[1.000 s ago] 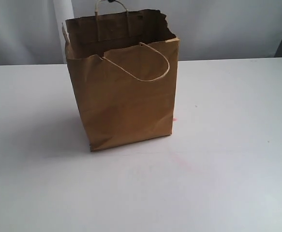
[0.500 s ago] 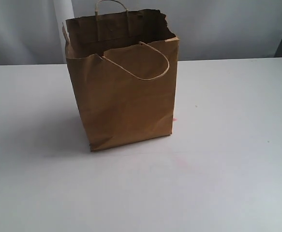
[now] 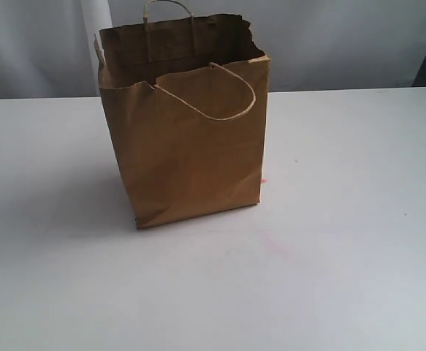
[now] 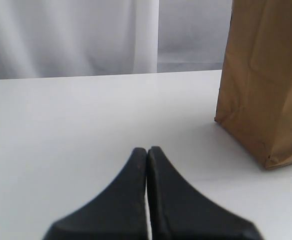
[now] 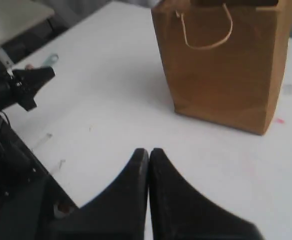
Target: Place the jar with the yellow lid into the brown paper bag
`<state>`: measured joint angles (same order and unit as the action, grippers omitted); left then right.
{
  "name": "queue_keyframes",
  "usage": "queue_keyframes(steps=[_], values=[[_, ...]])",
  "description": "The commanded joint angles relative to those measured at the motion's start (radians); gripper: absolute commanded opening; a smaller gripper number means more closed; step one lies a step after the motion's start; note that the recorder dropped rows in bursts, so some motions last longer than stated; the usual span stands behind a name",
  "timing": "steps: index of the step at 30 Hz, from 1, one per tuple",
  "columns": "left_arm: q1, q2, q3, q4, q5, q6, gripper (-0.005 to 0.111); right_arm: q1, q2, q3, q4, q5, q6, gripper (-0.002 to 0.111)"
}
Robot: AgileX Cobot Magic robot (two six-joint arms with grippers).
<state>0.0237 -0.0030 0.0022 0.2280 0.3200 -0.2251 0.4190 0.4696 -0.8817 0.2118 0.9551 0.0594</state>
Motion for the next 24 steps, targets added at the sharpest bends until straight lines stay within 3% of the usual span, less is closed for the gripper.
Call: queue_keyframes(steps=[1, 4, 17, 24], values=[[-0.003, 0.003, -0.002, -0.004, -0.01, -0.004, 0.001, 0.0, -0.123, 0.138, 0.013, -0.21, -0.006, 0.0], [-0.003, 0.003, -0.002, -0.004, -0.01, -0.004, 0.001, 0.0, -0.168, 0.217, 0.013, -0.293, -0.006, 0.0], [-0.003, 0.003, -0.002, -0.004, -0.01, -0.004, 0.001, 0.0, -0.173, 0.244, 0.017, -0.285, -0.006, 0.0], [-0.003, 0.003, -0.002, -0.004, -0.01, -0.004, 0.001, 0.0, -0.185, 0.254, -0.131, -0.416, -0.01, 0.0]])
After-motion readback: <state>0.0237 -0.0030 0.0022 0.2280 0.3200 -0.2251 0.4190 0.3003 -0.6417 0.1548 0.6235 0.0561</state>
